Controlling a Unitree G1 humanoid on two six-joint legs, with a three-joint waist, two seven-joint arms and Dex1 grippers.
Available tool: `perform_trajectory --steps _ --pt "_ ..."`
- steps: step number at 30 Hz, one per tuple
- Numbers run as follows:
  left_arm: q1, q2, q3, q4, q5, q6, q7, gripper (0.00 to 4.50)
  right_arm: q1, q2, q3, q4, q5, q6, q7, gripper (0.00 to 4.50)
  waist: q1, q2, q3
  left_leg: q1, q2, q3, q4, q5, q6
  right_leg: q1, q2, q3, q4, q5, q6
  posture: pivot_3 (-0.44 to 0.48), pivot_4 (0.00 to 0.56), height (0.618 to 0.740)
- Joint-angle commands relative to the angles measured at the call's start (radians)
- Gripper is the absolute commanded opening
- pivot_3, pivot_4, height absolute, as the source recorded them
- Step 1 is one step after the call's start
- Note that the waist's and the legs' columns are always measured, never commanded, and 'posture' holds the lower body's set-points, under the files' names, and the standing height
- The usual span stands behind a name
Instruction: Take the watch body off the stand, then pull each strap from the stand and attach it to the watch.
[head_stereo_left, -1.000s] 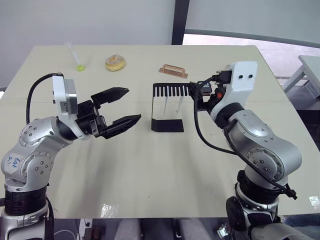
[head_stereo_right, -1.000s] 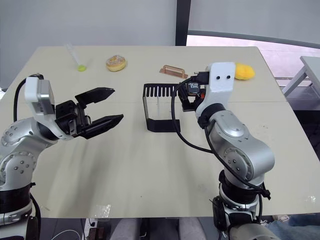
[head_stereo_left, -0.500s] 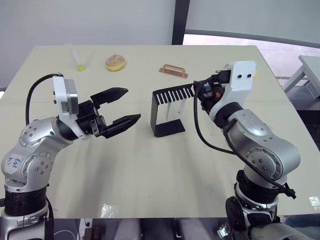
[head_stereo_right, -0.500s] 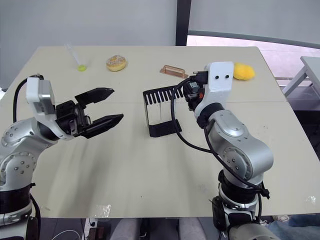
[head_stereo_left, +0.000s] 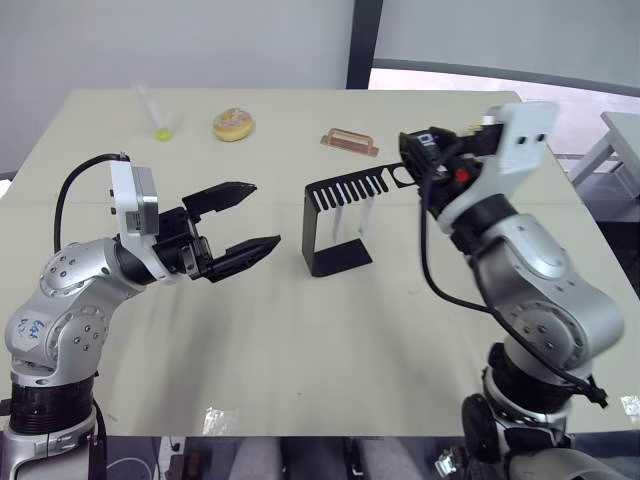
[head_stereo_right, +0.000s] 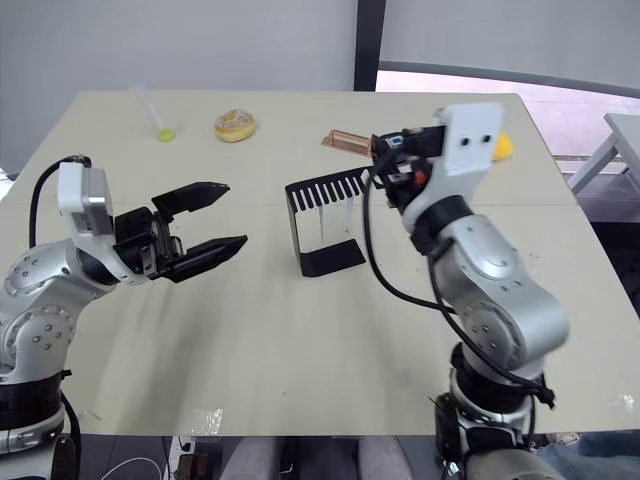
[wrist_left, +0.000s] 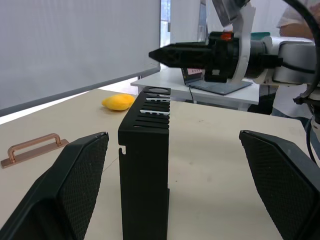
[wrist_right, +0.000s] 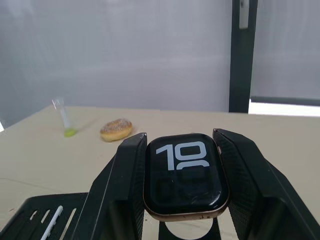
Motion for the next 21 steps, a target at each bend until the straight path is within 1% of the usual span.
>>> perform_trajectory --steps 1,3,5,7,8,11,14,16,21 --pt "0.018 0.028 -0.037 0.002 0.073 -0.085 -0.099 4.50 0.123 -0.095 -0.150 -0.116 0.069 -0.049 0.100 1.58 0.000 0.000 0.000 -0.001 0.000 0.000 0.000 0.000 0.000 0.000 0.000 0.000 -0.001 0.000 0.000 0.000 0.150 0.740" --pt "0.045 0.030 -0.061 0.007 0.104 -0.133 -0.156 4.50 0.218 -0.107 -0.265 -0.131 0.131 -0.055 0.108 1.58 0.000 0.000 0.000 -0.001 0.000 0.000 -0.001 0.000 0.001 0.001 0.000 0.000 -0.002 0.000 0.000 0.000 0.150 0.740" --pt "0.068 0.030 -0.099 0.019 0.153 -0.192 -0.210 4.50 0.338 -0.121 -0.326 -0.134 0.162 -0.080 0.155 1.58 -0.002 0.000 0.000 -0.001 0.000 0.000 -0.001 0.000 0.001 0.001 0.000 0.000 -0.003 0.000 0.000 0.000 0.150 0.740" --pt "0.073 0.020 -0.132 0.035 0.180 -0.217 -0.235 4.50 0.498 -0.126 -0.326 -0.124 0.140 -0.140 0.227 1.58 -0.003 0.000 0.000 0.000 0.000 0.001 -0.001 0.000 0.001 0.001 0.000 0.001 -0.004 0.000 0.000 0.000 0.150 0.740" --pt "0.072 0.015 -0.144 0.042 0.182 -0.211 -0.238 4.50 0.571 -0.125 -0.306 -0.107 0.116 -0.186 0.267 1.58 -0.004 0.001 0.000 0.001 0.001 0.001 -0.002 0.000 0.001 0.002 0.001 0.001 -0.008 0.000 0.000 0.000 0.150 0.740" --pt "0.083 0.012 -0.178 0.045 0.187 -0.217 -0.276 4.50 0.718 -0.110 -0.240 -0.022 0.030 -0.328 0.343 1.58 -0.006 0.001 0.001 0.002 0.000 0.001 -0.002 0.000 0.001 0.003 0.001 0.001 -0.007 0.000 0.000 0.000 0.150 0.740" --pt "0.107 0.010 -0.202 0.039 0.207 -0.234 -0.292 4.50 0.795 -0.084 -0.180 0.094 -0.049 -0.471 0.385 1.58 -0.007 0.001 0.001 0.003 0.000 0.001 -0.002 0.000 0.002 0.004 0.001 0.002 -0.007 0.000 0.000 0.000 0.150 0.740" --pt "0.122 0.005 -0.211 0.042 0.224 -0.248 -0.288 4.50 0.827 -0.074 -0.117 0.175 -0.113 -0.582 0.419 1.58 -0.006 0.001 0.001 0.003 0.000 0.001 -0.002 0.000 0.001 0.003 0.001 0.002 -0.007 0.000 0.000 0.000 0.150 0.740" --pt "0.148 -0.004 -0.201 0.028 0.222 -0.247 -0.270 4.50 0.819 -0.039 -0.015 0.330 -0.181 -0.713 0.436 1.58 -0.005 0.001 0.001 0.003 0.000 0.001 -0.002 0.000 0.001 0.003 0.001 0.002 -0.006 0.000 0.000 0.000 0.150 0.740"
